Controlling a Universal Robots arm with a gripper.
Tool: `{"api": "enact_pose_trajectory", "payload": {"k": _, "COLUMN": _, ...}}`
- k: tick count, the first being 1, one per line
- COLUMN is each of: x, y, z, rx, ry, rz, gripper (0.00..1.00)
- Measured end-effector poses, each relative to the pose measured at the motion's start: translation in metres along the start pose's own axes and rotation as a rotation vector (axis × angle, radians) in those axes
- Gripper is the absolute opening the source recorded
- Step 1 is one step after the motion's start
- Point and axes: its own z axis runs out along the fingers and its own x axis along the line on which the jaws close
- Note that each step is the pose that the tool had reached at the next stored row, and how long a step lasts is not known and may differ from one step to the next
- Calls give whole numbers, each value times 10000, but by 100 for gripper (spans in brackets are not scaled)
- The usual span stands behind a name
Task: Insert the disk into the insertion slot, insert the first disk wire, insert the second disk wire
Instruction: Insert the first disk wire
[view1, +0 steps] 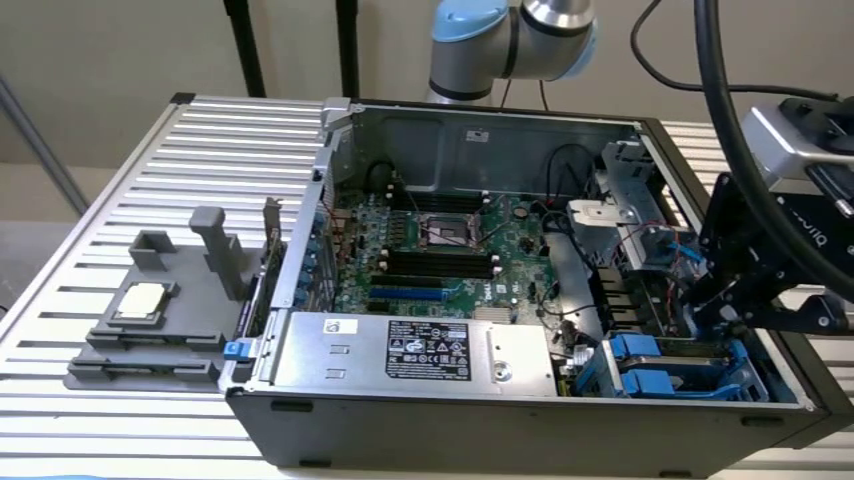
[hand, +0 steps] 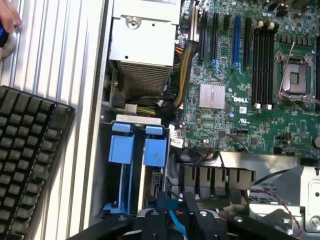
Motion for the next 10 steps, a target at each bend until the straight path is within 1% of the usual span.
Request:
{"api": "enact_pose_trajectory", "payload": {"k": 3, "x": 60, "y": -26, "z": -8, "rx": -20, "ry": -31, "rz": -2, "gripper": 27}}
{"api": "enact_pose_trajectory", "payload": {"k": 4, "x": 75, "y": -51, "z": -11, "rx": -31, "ry": -38, "rz": -1, "gripper": 27}}
{"api": "enact_pose_trajectory", "payload": {"k": 6, "x": 93, "y": -130, "z": -18, "rx": -60, "ry": -49, "rz": 0, "gripper": 27}}
{"api": "enact_pose_trajectory", "payload": {"k": 8, "x": 101, "y": -219, "z": -26, "rx": -110, "ry": -52, "rz": 4, "gripper": 27}}
{"api": "enact_pose_trajectory", "payload": {"k": 9, "x": 104, "y": -259, "z": -31, "rx": -149, "ry": -55, "rz": 8, "gripper": 27}}
{"api": "enact_pose_trajectory", "payload": {"k": 10, "x": 107, "y": -298, "z": -39, "rx": -202, "ry": -57, "rz": 12, "gripper": 27}}
